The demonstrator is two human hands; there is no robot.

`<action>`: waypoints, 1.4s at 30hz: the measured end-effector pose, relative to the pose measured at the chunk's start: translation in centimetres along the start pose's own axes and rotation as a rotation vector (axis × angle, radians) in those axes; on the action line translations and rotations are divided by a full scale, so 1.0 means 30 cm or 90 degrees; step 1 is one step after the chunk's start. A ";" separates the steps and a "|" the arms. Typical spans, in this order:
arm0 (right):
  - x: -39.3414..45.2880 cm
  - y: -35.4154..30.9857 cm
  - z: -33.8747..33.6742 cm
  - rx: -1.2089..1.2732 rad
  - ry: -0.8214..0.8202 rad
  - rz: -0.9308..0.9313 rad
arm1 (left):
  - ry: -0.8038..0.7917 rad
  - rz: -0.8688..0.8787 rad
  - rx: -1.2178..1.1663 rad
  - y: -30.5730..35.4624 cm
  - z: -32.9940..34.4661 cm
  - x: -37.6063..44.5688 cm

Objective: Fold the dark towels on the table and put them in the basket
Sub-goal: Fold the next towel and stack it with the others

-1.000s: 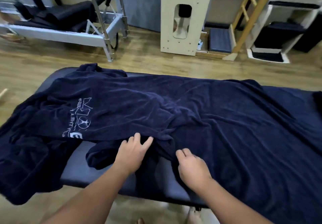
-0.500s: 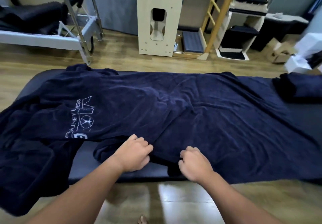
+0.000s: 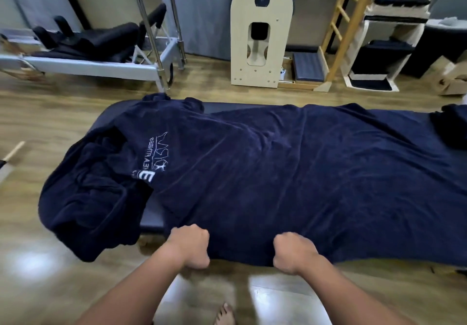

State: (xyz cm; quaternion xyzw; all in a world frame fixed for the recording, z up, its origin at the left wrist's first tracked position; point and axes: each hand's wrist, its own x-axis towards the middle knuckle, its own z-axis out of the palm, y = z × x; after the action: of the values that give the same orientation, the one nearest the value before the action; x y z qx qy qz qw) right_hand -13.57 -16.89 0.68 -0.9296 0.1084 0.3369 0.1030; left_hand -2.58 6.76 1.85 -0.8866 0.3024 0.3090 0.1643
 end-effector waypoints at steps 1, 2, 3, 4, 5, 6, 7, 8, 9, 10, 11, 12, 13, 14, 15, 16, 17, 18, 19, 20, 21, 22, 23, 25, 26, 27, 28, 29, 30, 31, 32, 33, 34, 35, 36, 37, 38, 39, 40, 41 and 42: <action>-0.005 -0.004 0.002 -0.009 -0.013 -0.001 | 0.017 -0.023 0.060 -0.012 0.006 -0.016; -0.006 -0.008 0.005 -0.016 -0.025 -0.004 | 0.057 -0.035 0.119 -0.031 0.014 -0.023; -0.003 -0.010 0.007 -0.021 -0.032 -0.005 | 0.102 -0.040 0.150 -0.051 0.017 -0.029; 0.001 -0.013 0.008 -0.026 -0.029 -0.010 | 0.138 -0.041 0.143 -0.072 0.022 -0.036; 0.004 -0.019 0.004 -0.029 -0.022 -0.014 | 0.153 -0.040 0.098 -0.096 0.030 -0.040; 0.006 -0.029 -0.002 -0.031 -0.015 -0.018 | 0.149 -0.031 0.020 -0.117 0.041 -0.046; 0.008 -0.045 -0.012 -0.030 -0.006 -0.022 | 0.130 -0.022 -0.060 -0.135 0.047 -0.057; 0.012 -0.062 -0.023 -0.026 0.004 -0.028 | 0.113 -0.015 -0.112 -0.148 0.049 -0.064; 0.017 -0.085 -0.038 -0.022 0.017 -0.038 | 0.109 -0.011 -0.132 -0.164 0.051 -0.069; 0.024 -0.108 -0.051 -0.016 0.031 -0.051 | 0.116 -0.012 -0.141 -0.181 0.052 -0.071; 0.035 -0.132 -0.066 -0.012 0.046 -0.066 | 0.130 -0.021 -0.151 -0.202 0.051 -0.070; 0.047 -0.156 -0.079 -0.006 0.063 -0.085 | 0.146 -0.037 -0.165 -0.224 0.047 -0.065; 0.058 -0.178 -0.091 0.002 0.079 -0.103 | 0.165 -0.058 -0.179 -0.248 0.040 -0.060; 0.074 -0.203 -0.105 0.009 0.096 -0.120 | 0.187 -0.083 -0.193 -0.278 0.029 -0.051; 0.090 -0.227 -0.119 0.012 0.112 -0.132 | 0.202 -0.117 -0.211 -0.314 0.017 -0.038; 0.110 -0.254 -0.134 0.011 0.132 -0.144 | 0.213 -0.148 -0.238 -0.357 0.003 -0.022; 0.127 -0.279 -0.150 0.011 0.151 -0.152 | 0.222 -0.177 -0.269 -0.400 -0.015 -0.007; 0.142 -0.303 -0.164 0.010 0.168 -0.160 | 0.231 -0.201 -0.305 -0.445 -0.028 0.011; 0.168 -0.334 -0.180 0.007 0.182 -0.165 | 0.240 -0.221 -0.340 -0.500 -0.042 0.033; 0.193 -0.364 -0.194 0.005 0.195 -0.169 | 0.246 -0.233 -0.372 -0.551 -0.051 0.056; 0.219 -0.398 -0.213 0.004 0.205 -0.170 | 0.252 -0.245 -0.399 -0.603 -0.061 0.081; 0.246 -0.433 -0.233 0.004 0.216 -0.174 | 0.259 -0.259 -0.419 -0.652 -0.068 0.111; 0.264 -0.468 -0.250 0.001 0.224 -0.178 | 0.263 -0.275 -0.432 -0.691 -0.074 0.134; 0.312 -0.554 -0.284 -0.005 0.240 -0.189 | 0.271 -0.297 -0.455 -0.772 -0.091 0.194; 0.335 -0.600 -0.296 -0.008 0.248 -0.194 | 0.269 -0.304 -0.475 -0.808 -0.098 0.227; 0.355 -0.646 -0.307 -0.011 0.256 -0.196 | 0.265 -0.309 -0.505 -0.840 -0.107 0.255; 0.371 -0.687 -0.311 -0.015 0.262 -0.197 | 0.264 -0.308 -0.539 -0.865 -0.112 0.282; 0.395 -0.731 -0.314 -0.020 0.260 -0.191 | 0.263 -0.303 -0.571 -0.893 -0.117 0.310; 0.417 -0.771 -0.314 -0.027 0.252 -0.180 | 0.262 -0.296 -0.597 -0.917 -0.121 0.335; 0.435 -0.810 -0.315 -0.035 0.243 -0.164 | 0.256 -0.288 -0.617 -0.937 -0.127 0.357; 0.452 -0.843 -0.315 -0.049 0.235 -0.147 | 0.240 -0.284 -0.644 -0.955 -0.129 0.382; 0.466 -0.867 -0.312 -0.069 0.224 -0.131 | 0.223 -0.289 -0.674 -0.967 -0.134 0.399; 0.482 -0.889 -0.309 -0.091 0.221 -0.116 | 0.204 -0.298 -0.700 -0.984 -0.136 0.420; 0.500 -0.905 -0.304 -0.113 0.227 -0.106 | 0.183 -0.306 -0.712 -1.002 -0.134 0.440; 0.517 -0.914 -0.298 -0.130 0.245 -0.105 | 0.157 -0.309 -0.714 -1.019 -0.127 0.459; 0.529 -0.918 -0.296 -0.129 0.265 -0.115 | 0.138 -0.300 -0.714 -1.030 -0.121 0.473; 0.536 -0.917 -0.297 -0.128 0.278 -0.132 | 0.136 -0.282 -0.722 -1.039 -0.114 0.487; 0.538 -0.915 -0.301 -0.127 0.283 -0.137 | 0.145 -0.261 -0.731 -1.044 -0.110 0.497; 0.540 -0.910 -0.304 -0.120 0.292 -0.137 | 0.164 -0.245 -0.736 -1.047 -0.113 0.503; 0.542 -0.903 -0.304 -0.115 0.311 -0.143 | 0.194 -0.236 -0.726 -1.047 -0.124 0.508; 0.542 -0.896 -0.304 -0.107 0.328 -0.148 | 0.221 -0.234 -0.695 -1.049 -0.136 0.515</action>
State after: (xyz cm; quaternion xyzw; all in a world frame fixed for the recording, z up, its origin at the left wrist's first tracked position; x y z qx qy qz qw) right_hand 11.41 4.21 0.18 -0.9960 -0.0044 0.0834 0.0327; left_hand 28.99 22.10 -1.79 -0.9182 -0.0359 0.2370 -0.3154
